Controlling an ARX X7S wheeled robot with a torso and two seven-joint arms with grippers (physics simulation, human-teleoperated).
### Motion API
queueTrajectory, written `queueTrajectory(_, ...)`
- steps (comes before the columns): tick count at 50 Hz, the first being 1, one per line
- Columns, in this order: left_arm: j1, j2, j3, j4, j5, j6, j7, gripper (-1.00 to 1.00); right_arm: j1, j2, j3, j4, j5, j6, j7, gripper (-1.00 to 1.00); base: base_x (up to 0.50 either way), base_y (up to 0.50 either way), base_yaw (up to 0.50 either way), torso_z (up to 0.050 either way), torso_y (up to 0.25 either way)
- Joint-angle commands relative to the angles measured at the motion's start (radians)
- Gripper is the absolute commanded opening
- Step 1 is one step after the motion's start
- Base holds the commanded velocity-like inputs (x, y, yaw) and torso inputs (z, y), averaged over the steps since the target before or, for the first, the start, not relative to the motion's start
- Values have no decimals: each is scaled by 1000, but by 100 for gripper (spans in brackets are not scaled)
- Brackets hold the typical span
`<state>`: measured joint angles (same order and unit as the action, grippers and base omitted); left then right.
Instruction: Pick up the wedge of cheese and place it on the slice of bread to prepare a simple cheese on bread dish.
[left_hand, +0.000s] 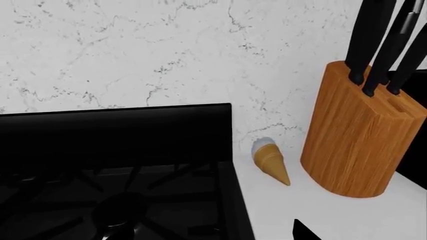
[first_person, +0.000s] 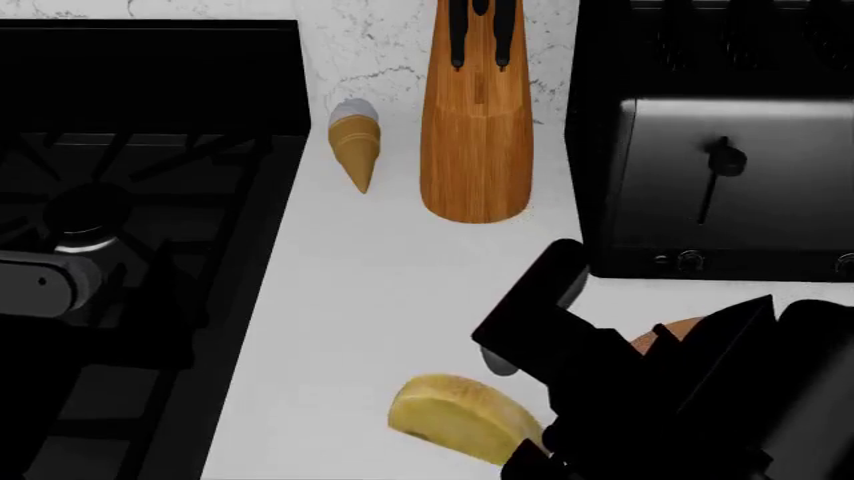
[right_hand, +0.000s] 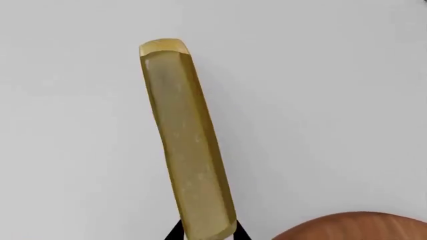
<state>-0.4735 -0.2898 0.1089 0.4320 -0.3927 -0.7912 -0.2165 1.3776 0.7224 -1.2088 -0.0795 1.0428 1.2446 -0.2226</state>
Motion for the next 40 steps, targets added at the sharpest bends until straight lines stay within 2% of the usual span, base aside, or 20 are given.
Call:
queueTrajectory(1, 0, -3, 3, 0, -4, 4, -3, 100, 18, 7, 9, -50, 37, 32, 17, -100, 0, 0, 0, 0, 0)
queueTrajectory(13, -1, -5, 6, -1, -8, 7, -6, 100, 92, 39, 86, -177, 122, 91, 97, -100, 0, 0, 0, 0, 0)
queueTrajectory(25, 2, -9, 7, -1, -11, 16, -8, 100, 270, 66, 246, -249, 287, 189, 229, -100, 0, 0, 0, 0, 0)
queueTrajectory(31, 3, -10, 9, 0, -13, 19, -8, 100, 382, 102, 338, -250, 395, 247, 373, -100, 0, 0, 0, 0, 0)
queueTrajectory(40, 4, -13, 11, 8, -17, 19, -11, 100, 430, 210, 361, -385, 345, 249, 531, -100, 0, 0, 0, 0, 0)
